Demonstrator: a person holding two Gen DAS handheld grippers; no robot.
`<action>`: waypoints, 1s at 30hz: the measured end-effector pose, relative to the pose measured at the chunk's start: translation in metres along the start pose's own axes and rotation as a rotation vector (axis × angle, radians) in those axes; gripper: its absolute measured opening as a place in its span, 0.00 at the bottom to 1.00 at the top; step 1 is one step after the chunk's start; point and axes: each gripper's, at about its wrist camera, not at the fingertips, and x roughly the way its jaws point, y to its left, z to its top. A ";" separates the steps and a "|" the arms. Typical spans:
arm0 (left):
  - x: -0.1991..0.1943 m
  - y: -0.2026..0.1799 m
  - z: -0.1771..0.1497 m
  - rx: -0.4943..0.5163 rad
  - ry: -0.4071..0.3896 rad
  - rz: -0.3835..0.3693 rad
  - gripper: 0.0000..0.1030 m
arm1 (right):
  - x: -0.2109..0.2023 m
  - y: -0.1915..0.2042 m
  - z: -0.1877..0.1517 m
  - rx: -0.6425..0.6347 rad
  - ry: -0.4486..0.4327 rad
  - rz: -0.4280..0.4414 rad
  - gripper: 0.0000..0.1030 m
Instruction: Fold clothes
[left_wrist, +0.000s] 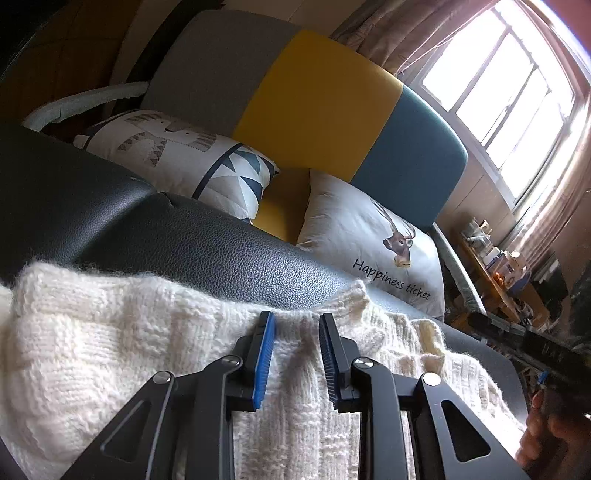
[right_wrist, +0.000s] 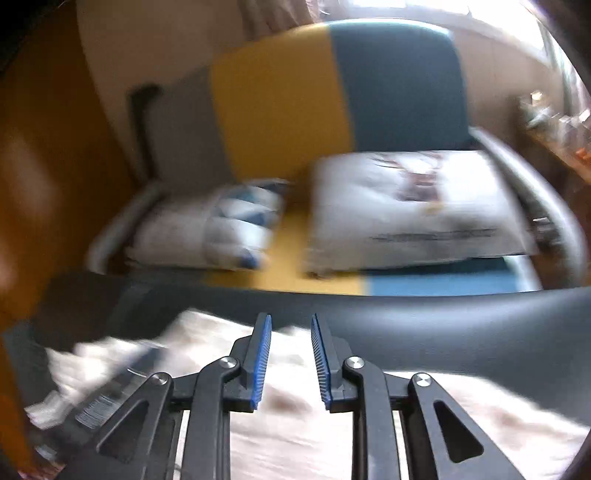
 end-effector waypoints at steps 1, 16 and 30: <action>0.000 0.000 0.000 0.002 0.000 0.001 0.26 | 0.005 -0.006 -0.001 0.000 0.034 0.015 0.24; 0.000 -0.002 -0.001 0.005 -0.002 0.002 0.26 | 0.060 -0.006 -0.004 -0.080 0.081 -0.093 0.04; 0.001 -0.001 0.000 0.006 0.001 0.000 0.27 | 0.011 0.016 -0.031 -0.128 0.074 0.053 0.08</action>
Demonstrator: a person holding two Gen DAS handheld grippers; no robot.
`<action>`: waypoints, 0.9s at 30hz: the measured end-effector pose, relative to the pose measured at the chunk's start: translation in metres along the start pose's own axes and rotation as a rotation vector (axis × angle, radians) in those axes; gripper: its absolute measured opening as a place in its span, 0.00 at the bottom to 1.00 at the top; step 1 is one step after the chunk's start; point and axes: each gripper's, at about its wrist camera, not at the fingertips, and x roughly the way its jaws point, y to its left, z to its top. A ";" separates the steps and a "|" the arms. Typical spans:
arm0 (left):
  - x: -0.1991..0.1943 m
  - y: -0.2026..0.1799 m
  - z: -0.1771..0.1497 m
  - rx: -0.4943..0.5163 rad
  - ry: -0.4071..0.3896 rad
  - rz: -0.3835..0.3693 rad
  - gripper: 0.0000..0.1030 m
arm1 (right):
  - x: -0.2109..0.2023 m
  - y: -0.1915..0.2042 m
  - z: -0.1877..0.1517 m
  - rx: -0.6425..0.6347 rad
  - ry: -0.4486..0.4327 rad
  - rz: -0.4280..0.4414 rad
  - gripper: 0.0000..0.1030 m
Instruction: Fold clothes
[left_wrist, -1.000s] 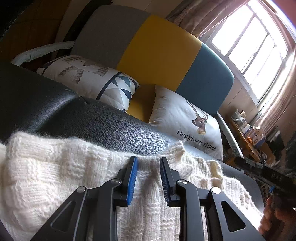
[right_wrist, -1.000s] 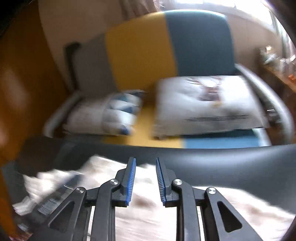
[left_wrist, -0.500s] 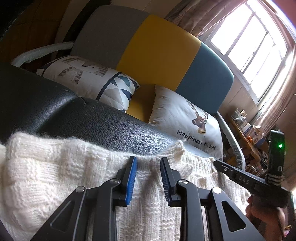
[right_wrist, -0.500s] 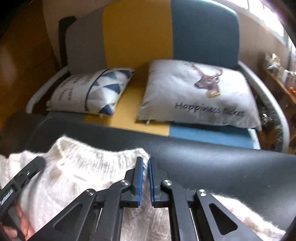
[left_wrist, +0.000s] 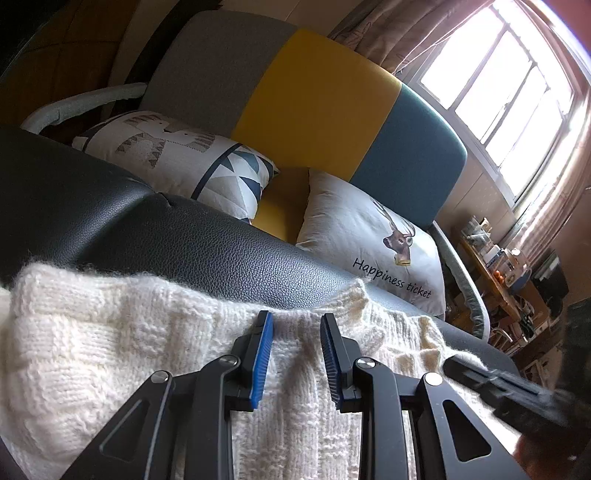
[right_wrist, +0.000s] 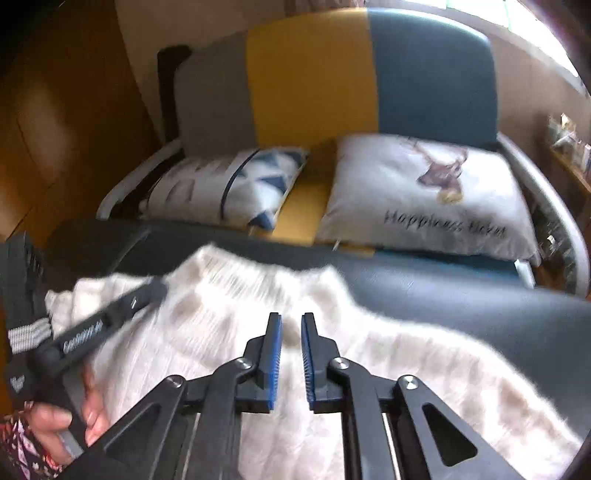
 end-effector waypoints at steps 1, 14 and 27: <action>0.000 0.000 0.000 0.000 0.000 0.000 0.27 | 0.007 -0.001 -0.001 0.006 0.019 -0.015 0.06; 0.001 -0.004 0.000 0.021 0.010 0.014 0.29 | -0.057 -0.029 -0.052 0.150 -0.046 -0.241 0.24; -0.060 -0.015 -0.007 0.252 0.073 0.240 0.45 | -0.078 -0.100 -0.102 0.256 -0.033 -0.344 0.19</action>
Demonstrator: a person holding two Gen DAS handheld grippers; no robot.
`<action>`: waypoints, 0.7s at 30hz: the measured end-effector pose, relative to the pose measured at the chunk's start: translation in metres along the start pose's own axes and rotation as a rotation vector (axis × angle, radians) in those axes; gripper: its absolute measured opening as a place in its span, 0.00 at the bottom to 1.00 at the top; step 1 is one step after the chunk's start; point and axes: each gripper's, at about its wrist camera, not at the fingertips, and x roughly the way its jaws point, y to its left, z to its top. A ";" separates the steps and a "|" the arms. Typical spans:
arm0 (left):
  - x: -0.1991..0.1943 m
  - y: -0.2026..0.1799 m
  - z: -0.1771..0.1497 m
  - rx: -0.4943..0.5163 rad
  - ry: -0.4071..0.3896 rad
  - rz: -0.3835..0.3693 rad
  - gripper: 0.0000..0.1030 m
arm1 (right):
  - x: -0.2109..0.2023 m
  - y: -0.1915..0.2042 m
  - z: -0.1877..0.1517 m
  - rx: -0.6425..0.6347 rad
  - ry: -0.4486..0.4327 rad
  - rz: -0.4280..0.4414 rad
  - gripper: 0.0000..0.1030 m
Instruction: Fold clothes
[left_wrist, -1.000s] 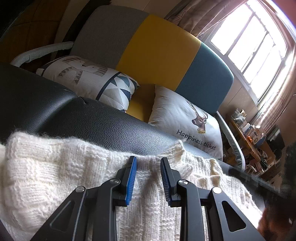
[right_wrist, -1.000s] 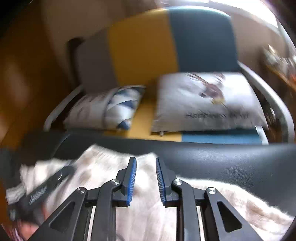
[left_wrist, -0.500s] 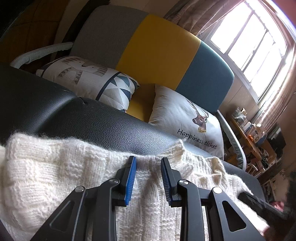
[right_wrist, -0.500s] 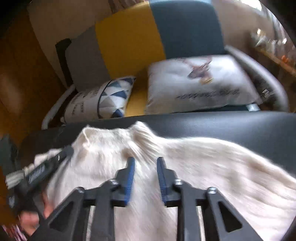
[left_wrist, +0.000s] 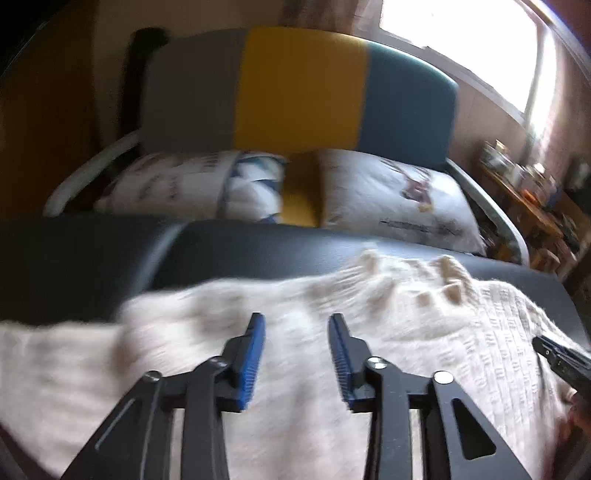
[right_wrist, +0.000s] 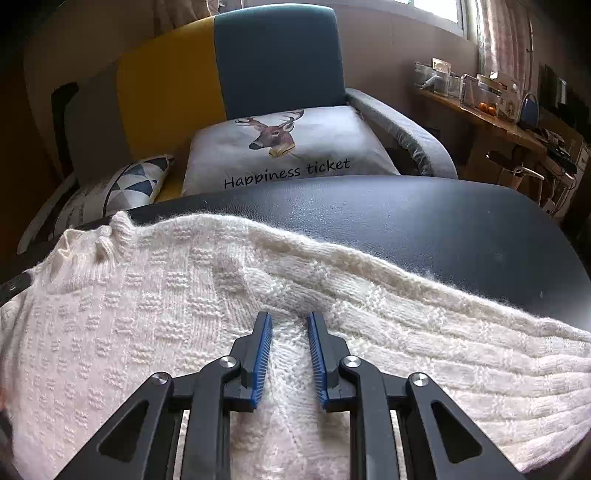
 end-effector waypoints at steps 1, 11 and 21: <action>-0.007 0.013 -0.004 -0.035 0.002 0.018 0.47 | -0.002 0.002 0.001 -0.013 0.014 -0.009 0.20; -0.032 0.102 -0.038 -0.313 0.057 0.029 0.47 | -0.041 0.079 -0.053 -0.050 0.031 -0.009 0.22; 0.017 0.078 0.006 -0.110 0.122 0.102 0.32 | -0.040 0.094 -0.062 -0.095 -0.017 -0.088 0.22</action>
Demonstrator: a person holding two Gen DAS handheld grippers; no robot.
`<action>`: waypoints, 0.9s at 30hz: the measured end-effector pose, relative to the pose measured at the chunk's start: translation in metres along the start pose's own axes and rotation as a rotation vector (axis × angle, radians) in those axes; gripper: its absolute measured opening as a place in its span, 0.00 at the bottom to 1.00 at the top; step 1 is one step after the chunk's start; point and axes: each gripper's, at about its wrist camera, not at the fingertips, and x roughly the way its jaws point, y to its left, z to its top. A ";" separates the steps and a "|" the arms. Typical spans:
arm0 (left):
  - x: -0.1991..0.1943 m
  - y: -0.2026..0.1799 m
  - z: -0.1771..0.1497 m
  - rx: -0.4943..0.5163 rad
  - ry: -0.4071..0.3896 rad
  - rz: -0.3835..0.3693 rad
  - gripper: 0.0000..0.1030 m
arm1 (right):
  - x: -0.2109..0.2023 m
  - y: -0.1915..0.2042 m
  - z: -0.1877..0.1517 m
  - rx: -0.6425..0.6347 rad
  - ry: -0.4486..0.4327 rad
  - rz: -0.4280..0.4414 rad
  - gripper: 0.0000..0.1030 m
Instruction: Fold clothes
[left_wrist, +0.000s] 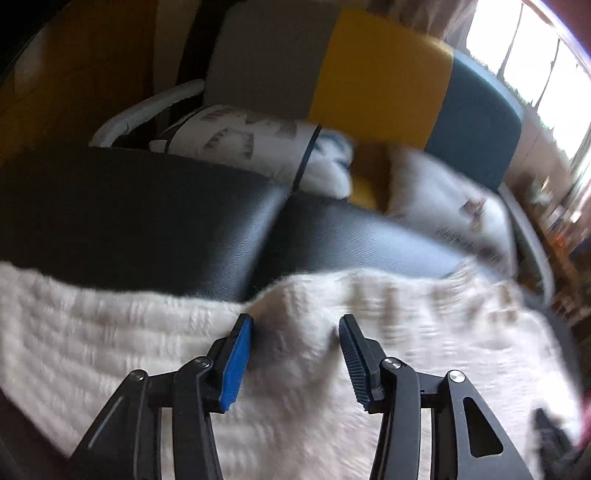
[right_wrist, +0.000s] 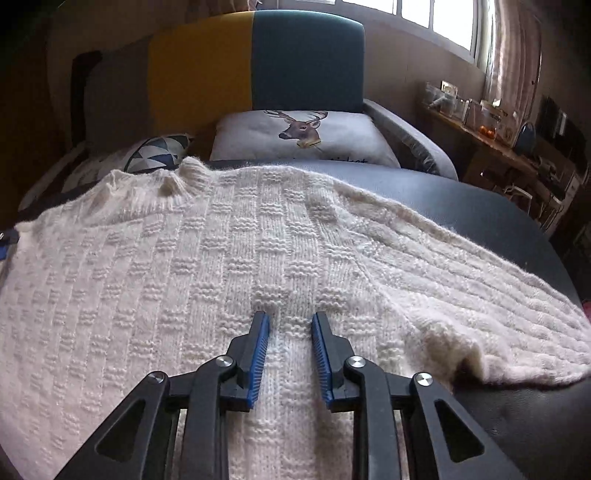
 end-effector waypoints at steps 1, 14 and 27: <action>0.001 -0.002 -0.001 0.039 -0.016 0.041 0.27 | 0.000 0.002 -0.001 -0.007 -0.001 -0.009 0.22; -0.029 0.028 -0.008 -0.002 -0.098 0.088 0.60 | 0.001 0.003 0.000 -0.013 -0.008 -0.020 0.23; -0.056 0.226 -0.023 -0.310 -0.036 0.294 0.88 | 0.002 0.002 0.001 -0.010 -0.008 -0.011 0.23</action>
